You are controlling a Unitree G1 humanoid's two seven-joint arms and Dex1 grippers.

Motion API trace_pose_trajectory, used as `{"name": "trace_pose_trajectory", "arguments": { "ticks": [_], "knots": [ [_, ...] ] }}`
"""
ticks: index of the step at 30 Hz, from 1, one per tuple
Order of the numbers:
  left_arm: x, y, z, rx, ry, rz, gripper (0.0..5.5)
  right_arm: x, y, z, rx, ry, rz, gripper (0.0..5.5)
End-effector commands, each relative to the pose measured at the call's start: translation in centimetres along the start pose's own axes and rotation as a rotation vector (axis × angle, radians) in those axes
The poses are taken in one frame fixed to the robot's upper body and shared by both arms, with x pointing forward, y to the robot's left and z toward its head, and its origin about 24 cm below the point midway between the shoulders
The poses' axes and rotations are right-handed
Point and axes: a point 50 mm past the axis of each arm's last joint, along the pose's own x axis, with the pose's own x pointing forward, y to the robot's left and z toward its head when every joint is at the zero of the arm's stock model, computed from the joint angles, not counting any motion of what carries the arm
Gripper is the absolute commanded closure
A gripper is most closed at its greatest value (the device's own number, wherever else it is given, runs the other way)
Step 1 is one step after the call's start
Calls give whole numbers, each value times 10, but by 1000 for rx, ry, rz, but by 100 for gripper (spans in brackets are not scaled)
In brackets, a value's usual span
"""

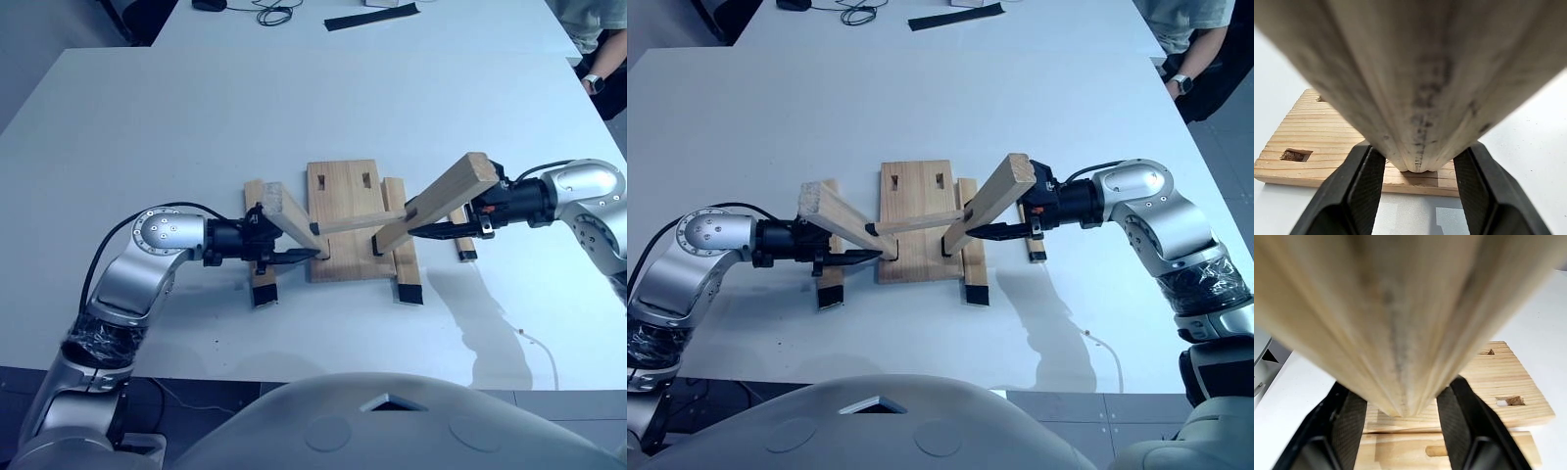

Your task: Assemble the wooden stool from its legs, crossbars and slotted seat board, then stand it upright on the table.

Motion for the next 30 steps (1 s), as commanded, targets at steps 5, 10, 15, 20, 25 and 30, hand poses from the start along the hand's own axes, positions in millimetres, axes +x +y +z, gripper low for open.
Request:
{"name": "trace_pose_trajectory", "arguments": {
  "ticks": [5, 10, 15, 20, 25, 30],
  "knots": [
    [27, -33, 23, 172, -94, -300, 342, 35, 28, -75, 185, 374, 24, 346],
    [29, -27, 13, 139, -21, -279, 342, 38, 30, -68, 154, 368, 54, 346],
    [29, -23, 7, 136, 12, -272, 253, 37, 32, -68, 138, 379, 68, 346],
    [29, -15, 5, 145, 13, -215, 171, 38, 33, -68, 125, 389, 74, 346],
    [17, -1, -7, 209, 99, -212, 149, 39, 34, -68, 108, 393, 77, 346],
    [-1, 31, -16, 219, 183, -145, 149, 41, 35, -70, 94, 405, 76, 346]
  ]
}}
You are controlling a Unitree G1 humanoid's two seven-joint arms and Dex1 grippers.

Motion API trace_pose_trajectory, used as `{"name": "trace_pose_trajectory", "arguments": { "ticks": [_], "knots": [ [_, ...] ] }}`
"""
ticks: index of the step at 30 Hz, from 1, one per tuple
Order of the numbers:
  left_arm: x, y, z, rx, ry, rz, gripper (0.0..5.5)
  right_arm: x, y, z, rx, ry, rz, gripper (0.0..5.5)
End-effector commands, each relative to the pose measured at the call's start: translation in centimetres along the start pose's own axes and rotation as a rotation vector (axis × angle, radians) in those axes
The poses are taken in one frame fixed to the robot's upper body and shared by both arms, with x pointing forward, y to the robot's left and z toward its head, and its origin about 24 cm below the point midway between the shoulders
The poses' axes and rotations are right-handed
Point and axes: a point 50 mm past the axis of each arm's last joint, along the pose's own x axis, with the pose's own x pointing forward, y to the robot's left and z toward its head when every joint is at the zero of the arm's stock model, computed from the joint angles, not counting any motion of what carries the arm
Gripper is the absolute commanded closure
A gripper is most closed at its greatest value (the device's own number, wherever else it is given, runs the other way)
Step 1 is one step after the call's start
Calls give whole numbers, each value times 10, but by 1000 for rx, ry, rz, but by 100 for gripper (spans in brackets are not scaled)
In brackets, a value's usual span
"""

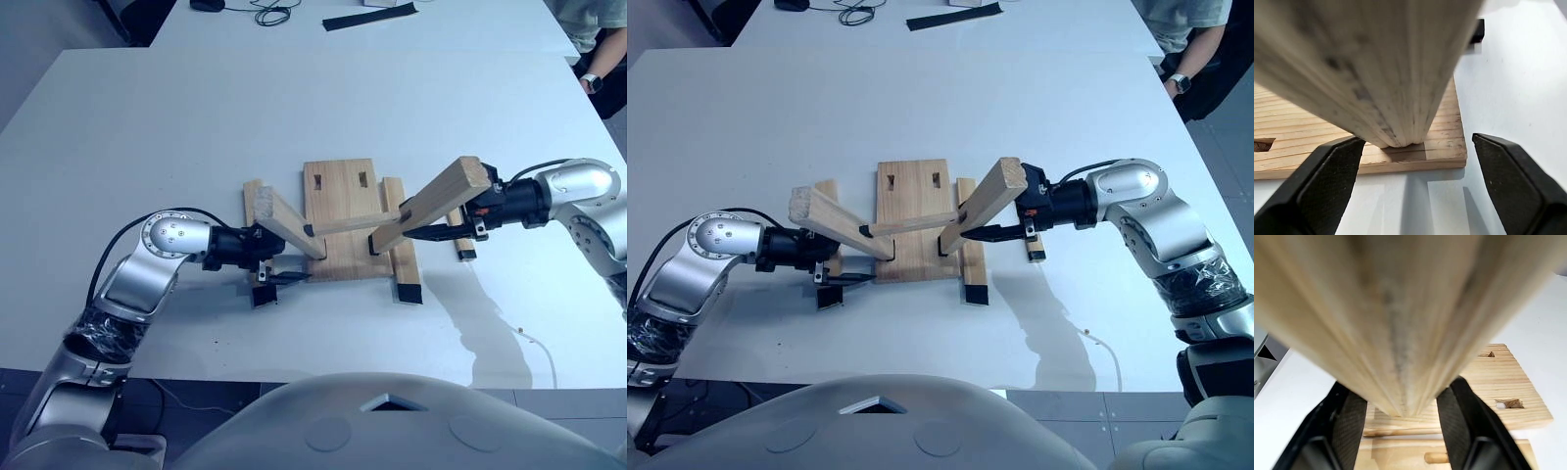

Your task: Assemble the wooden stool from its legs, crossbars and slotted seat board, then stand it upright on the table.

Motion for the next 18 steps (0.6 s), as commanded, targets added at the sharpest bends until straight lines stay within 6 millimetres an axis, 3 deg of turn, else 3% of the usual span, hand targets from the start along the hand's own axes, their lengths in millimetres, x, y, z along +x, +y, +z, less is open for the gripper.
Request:
{"name": "trace_pose_trajectory", "arguments": {
  "ticks": [1, 6, 13, 18],
  "knots": [
    [-8, 31, 3, 120, 57, -32, 149, 32, 36, -73, 146, 391, 83, 346],
    [-15, 53, 5, 76, 36, 32, 149, 33, 35, -74, 132, 402, 84, 346],
    [-31, 60, -4, 49, 75, 6, 149, 31, 34, -73, 120, 408, 83, 346],
    [-37, 104, 2, 33, 64, 251, 149, 31, 33, -72, 110, 411, 90, 346]
  ]
}}
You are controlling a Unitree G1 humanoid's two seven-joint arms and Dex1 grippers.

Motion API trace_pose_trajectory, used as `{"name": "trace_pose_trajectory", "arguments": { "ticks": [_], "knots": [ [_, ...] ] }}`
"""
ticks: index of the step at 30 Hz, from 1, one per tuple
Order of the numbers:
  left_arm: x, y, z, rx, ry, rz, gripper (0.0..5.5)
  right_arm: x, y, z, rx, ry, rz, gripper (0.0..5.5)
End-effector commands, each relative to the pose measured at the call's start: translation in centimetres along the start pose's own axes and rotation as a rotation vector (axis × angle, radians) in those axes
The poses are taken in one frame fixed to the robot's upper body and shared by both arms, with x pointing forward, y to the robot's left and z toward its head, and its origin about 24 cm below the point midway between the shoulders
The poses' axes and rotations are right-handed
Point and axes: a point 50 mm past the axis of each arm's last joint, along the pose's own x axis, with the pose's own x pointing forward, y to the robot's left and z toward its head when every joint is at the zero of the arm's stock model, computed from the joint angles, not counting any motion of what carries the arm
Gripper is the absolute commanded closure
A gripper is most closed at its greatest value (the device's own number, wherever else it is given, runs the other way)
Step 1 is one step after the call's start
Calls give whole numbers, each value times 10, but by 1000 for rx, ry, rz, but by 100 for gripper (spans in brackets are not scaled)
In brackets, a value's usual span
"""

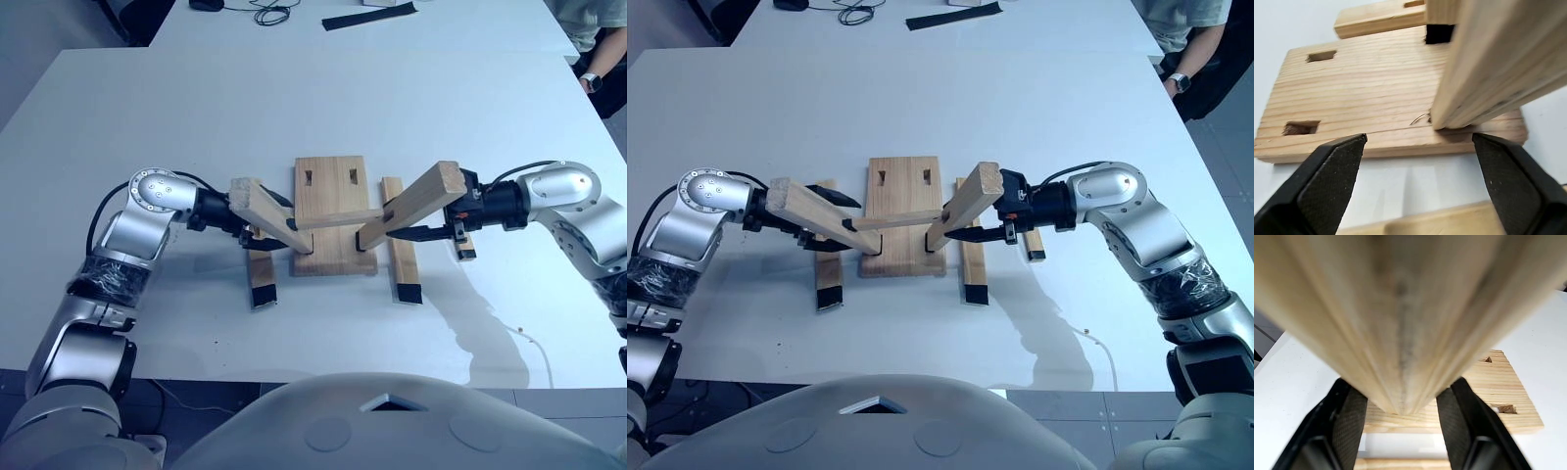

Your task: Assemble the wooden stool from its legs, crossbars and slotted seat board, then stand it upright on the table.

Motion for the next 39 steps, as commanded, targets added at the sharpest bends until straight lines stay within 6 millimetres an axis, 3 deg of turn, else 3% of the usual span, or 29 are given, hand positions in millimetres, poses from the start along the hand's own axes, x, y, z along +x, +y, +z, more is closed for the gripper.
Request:
{"name": "trace_pose_trajectory", "arguments": {
  "ticks": [1, 3, 6, 9, 13, 18, 24, 30, 39],
  "knots": [
    [-13, 58, 20, 12, -30, 267, 149, 15, 37, -73, 174, 402, 122, 346],
    [-7, 76, 36, -21, -93, 334, 149, 15, 37, -73, 170, 405, 126, 346],
    [8, 85, 57, -64, -183, 307, 149, 16, 37, -73, 166, 408, 132, 346],
    [26, 82, 79, -64, -248, 208, 149, 17, 36, -72, 161, 409, 141, 346],
    [40, 71, 94, -1, -246, 68, 149, 16, 34, -70, 155, 414, 141, 346],
    [54, 55, 100, 43, -233, -59, 149, 17, 32, -69, 150, 415, 143, 346],
    [55, 11, 101, 81, -225, -271, 149, 17, 28, -69, 166, 418, 154, 346],
    [54, -22, 89, 81, -193, -350, 149, 17, 21, -64, 177, 402, 143, 346],
    [51, -21, 98, 98, -219, -291, 149, 15, 11, -65, 193, 415, 107, 346]
  ]
}}
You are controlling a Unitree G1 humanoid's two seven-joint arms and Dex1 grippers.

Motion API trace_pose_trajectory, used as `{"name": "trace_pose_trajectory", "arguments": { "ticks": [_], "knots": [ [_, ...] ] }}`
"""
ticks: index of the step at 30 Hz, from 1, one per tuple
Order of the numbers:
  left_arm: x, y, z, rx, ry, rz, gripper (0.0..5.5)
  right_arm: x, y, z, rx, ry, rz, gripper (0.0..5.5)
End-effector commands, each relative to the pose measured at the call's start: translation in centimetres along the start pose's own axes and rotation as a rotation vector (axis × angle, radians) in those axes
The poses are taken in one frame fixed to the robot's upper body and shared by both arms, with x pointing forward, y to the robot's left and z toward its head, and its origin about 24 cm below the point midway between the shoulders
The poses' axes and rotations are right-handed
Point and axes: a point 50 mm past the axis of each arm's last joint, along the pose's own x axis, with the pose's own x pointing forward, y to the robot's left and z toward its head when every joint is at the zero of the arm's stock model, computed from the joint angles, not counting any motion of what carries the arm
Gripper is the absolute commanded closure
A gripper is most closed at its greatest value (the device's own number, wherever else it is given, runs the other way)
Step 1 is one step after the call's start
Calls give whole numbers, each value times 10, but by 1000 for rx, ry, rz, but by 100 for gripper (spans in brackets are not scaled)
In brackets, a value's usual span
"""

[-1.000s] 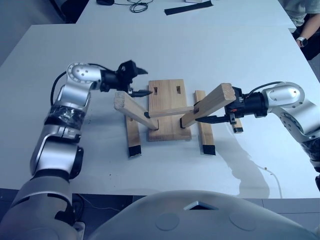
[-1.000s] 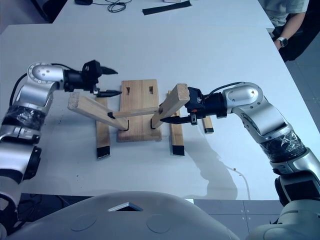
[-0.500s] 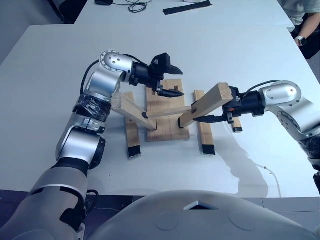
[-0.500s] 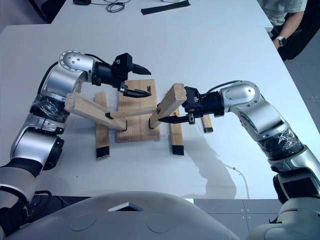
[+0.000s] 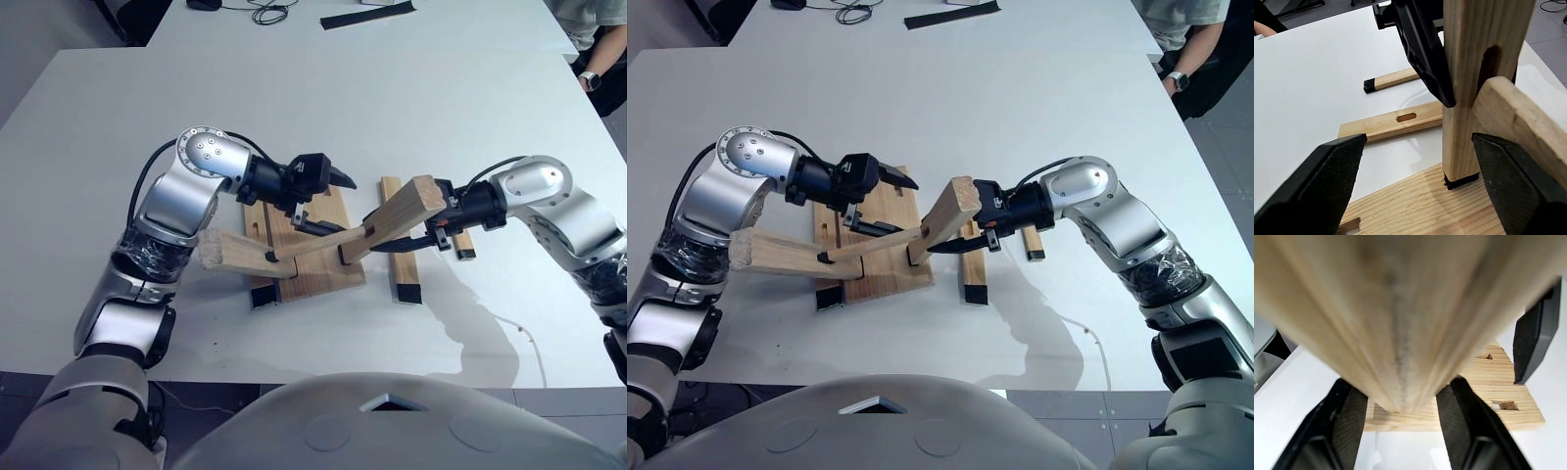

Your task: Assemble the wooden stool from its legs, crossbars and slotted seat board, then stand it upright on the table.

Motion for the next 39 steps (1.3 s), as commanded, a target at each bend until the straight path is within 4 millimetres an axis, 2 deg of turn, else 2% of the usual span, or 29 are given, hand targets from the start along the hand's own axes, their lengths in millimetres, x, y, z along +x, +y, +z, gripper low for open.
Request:
{"name": "trace_pose_trajectory", "arguments": {
  "ticks": [1, 6, 13, 22, 23, 28, 32, 36, 39],
  "knots": [
    [16, -17, 1, -15, -56, -124, 149, -7, 17, -73, 280, 410, -32, 346],
    [8, -7, 5, -16, -70, -54, 149, -8, 18, -74, 287, 411, -39, 346],
    [-2, 22, 6, -49, -83, 95, 149, -6, 23, -71, 282, 394, -12, 346],
    [-14, 54, 22, -115, -177, 278, 149, -5, 26, -71, 276, 398, 3, 346],
    [-15, 55, 22, -123, -178, 277, 149, -6, 26, -71, 276, 399, 4, 346],
    [-17, 44, 21, -141, -183, 193, 232, -6, 27, -72, 277, 403, 4, 346],
    [-14, 32, 18, -115, -131, 125, 235, -7, 27, -73, 277, 405, 4, 346],
    [-18, 30, 15, -108, -106, 113, 235, -6, 27, -72, 277, 404, 3, 346],
    [-23, 25, 16, -121, -123, 70, 282, -6, 28, -72, 280, 402, 0, 346]
  ]
}}
